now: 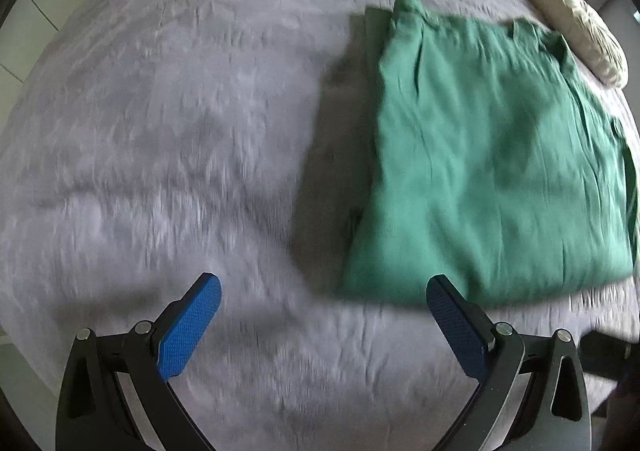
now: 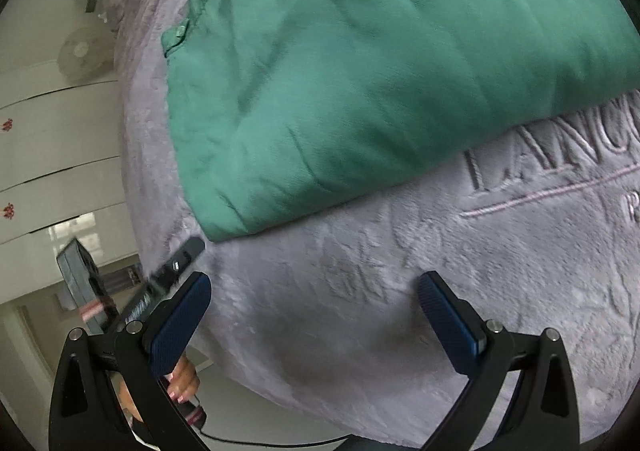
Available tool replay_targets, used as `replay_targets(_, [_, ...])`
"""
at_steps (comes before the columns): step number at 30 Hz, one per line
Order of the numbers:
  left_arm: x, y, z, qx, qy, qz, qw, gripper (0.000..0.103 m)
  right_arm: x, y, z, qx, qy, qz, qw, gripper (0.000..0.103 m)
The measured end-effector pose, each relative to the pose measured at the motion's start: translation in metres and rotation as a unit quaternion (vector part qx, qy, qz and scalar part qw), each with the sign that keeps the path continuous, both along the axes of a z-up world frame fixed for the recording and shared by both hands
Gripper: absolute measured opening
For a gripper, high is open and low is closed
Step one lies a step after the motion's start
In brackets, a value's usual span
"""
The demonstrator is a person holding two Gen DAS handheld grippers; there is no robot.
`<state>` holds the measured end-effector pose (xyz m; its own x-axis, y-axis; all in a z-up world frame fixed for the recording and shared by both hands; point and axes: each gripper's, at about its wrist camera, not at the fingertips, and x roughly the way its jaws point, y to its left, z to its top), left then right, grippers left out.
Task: Fold large clothes
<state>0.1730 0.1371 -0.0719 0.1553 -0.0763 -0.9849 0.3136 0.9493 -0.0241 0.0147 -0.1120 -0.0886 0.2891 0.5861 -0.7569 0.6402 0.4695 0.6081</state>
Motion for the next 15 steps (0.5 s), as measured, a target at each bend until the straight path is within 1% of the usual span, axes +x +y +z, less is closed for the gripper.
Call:
replay_targets(2, [0.013,-0.004,-0.006,0.005,-0.01,0.003,0.9999,0.103,0.004,0.002,0.0,0.0,-0.003,0.003,1.0,0.103])
replay_targets(4, [0.025,-0.007,-0.019,0.022,-0.013,0.006,0.9997,0.103,0.007,0.003,0.0,-0.002,-0.006,0.007,1.0,0.103])
replay_targets(5, [0.031,-0.006,-0.029,0.031,-0.008,0.006,0.9995,0.103,0.009,0.003,0.0,-0.003,-0.007,0.008,1.0,0.103])
replay_targets(8, [0.037,-0.004,-0.047,0.039,0.008,-0.002,0.9992,0.103,0.012,0.002,0.001,-0.003,-0.015,0.0,1.0,0.103])
replay_targets(12, [0.037,0.006,-0.045,0.029,0.011,-0.006,0.9995,0.103,0.01,-0.005,0.001,0.02,-0.039,-0.031,0.999,0.103])
replay_targets(15, [0.038,0.015,-0.041,0.014,0.015,-0.009,0.9997,0.103,0.013,-0.006,-0.005,0.051,-0.057,-0.054,0.996,0.103])
